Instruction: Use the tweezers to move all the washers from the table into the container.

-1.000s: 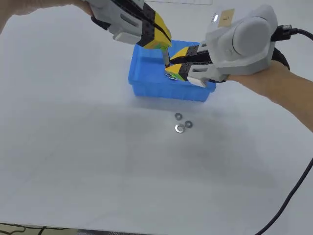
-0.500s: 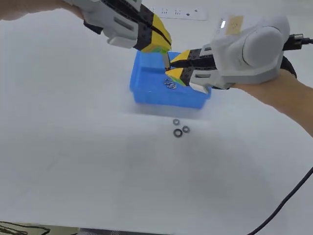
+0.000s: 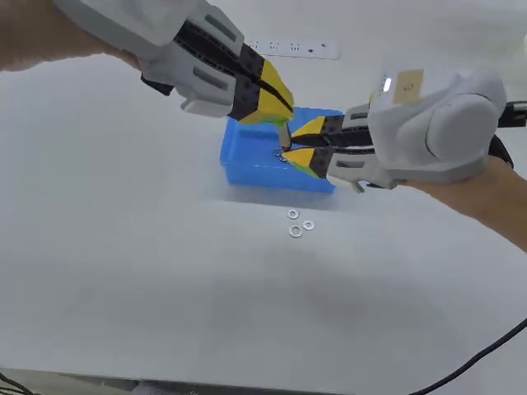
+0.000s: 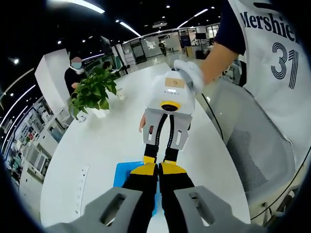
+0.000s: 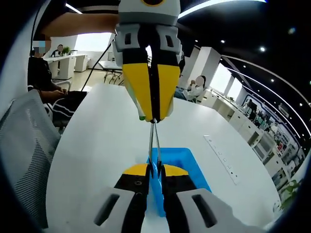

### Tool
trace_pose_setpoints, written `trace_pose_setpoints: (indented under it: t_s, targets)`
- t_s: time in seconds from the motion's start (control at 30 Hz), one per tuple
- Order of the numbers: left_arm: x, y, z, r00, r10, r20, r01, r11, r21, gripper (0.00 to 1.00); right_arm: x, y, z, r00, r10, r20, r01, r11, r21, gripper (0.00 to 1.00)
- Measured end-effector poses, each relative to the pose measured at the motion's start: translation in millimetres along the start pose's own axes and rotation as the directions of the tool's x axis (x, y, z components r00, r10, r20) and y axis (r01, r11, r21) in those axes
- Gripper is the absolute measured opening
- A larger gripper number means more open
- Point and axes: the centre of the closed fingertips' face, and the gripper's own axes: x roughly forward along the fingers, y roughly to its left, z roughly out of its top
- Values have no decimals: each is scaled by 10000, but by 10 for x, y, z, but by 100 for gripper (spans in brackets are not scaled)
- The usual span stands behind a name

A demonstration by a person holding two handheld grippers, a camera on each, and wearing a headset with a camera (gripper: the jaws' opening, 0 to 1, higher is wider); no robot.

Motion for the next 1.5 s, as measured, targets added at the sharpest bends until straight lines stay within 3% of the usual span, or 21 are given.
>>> trace_pose_setpoints:
  t_s: [0.17, 0.4, 0.77, 1.17, 1.5]
  targets:
    - [50, -150, 35, 9997, -166, 196, 169, 9998, -128, 5, -74, 155, -44, 10000, 43, -73, -42, 9999, 94, 11]
    - [154, -327, -48, 9988, -336, 346, 353, 9981, -514, 5, -99, 366, -172, 9996, 204, -212, -195, 9990, 407, 11]
    - [300, -460, -137, 9971, -654, 376, 690, 9923, -1031, 5, -94, 544, -363, 9985, 442, -314, -410, 9947, 943, 11]
    - [452, -523, -268, 9946, -971, 378, 1016, 9840, -1466, 5, -37, 649, -541, 9958, 832, -387, -773, 9879, 1343, 11]
    - [522, -493, -279, 9937, -1058, 367, 1103, 9813, -1576, 5, -4, 599, -618, 9938, 1074, -283, -1022, 9841, 1455, 11]
